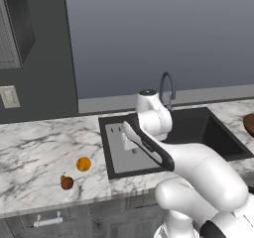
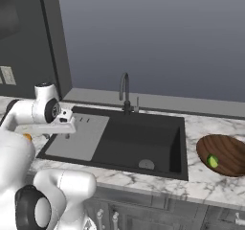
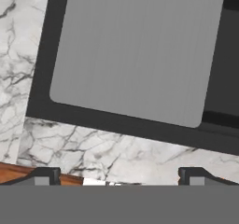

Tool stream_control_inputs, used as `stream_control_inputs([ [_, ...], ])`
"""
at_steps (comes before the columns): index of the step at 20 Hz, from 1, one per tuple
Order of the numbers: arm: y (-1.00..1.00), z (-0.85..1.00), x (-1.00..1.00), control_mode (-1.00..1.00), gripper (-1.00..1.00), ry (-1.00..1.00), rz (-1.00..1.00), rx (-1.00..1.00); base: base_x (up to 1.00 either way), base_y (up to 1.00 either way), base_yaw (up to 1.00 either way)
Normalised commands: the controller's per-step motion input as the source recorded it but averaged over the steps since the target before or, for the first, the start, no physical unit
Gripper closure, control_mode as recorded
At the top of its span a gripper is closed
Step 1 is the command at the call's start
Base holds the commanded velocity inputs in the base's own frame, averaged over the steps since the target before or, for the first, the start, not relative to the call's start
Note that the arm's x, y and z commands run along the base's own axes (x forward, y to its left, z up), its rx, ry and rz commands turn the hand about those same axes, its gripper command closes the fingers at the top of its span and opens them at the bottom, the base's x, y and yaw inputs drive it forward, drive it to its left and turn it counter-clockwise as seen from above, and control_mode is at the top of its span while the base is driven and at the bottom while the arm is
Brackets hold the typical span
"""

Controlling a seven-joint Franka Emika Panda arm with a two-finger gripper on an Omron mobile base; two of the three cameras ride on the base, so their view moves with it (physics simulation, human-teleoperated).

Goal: There is a mixed pile of frozen fruits and vegetables on the counter. Locate all the frozen vegetables and place the items in a bowl on the counter. Take all the frozen fruits and defrost them in a running sink.

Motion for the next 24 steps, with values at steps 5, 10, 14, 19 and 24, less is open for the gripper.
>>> stream_control_inputs([
  [5,0.79,-0.13,0.0,-1.0,-1.0,0.0,0.11,0.0,0.0,0.0,0.0],
  [10,0.77,-0.06,-0.02,-1.0,-1.0,0.02,0.11,0.0,0.0,0.0,0.0],
  [14,0.6,0.0,-0.17,-1.0,-1.0,0.04,0.11,-0.03,0.0,0.0,0.0],
  [19,0.59,0.0,-0.17,-1.0,-1.0,0.07,0.09,-0.05,0.0,0.0,0.0],
  [24,0.31,-0.1,-0.1,-1.0,-1.0,0.07,0.05,0.0,0.0,0.0,0.0],
])
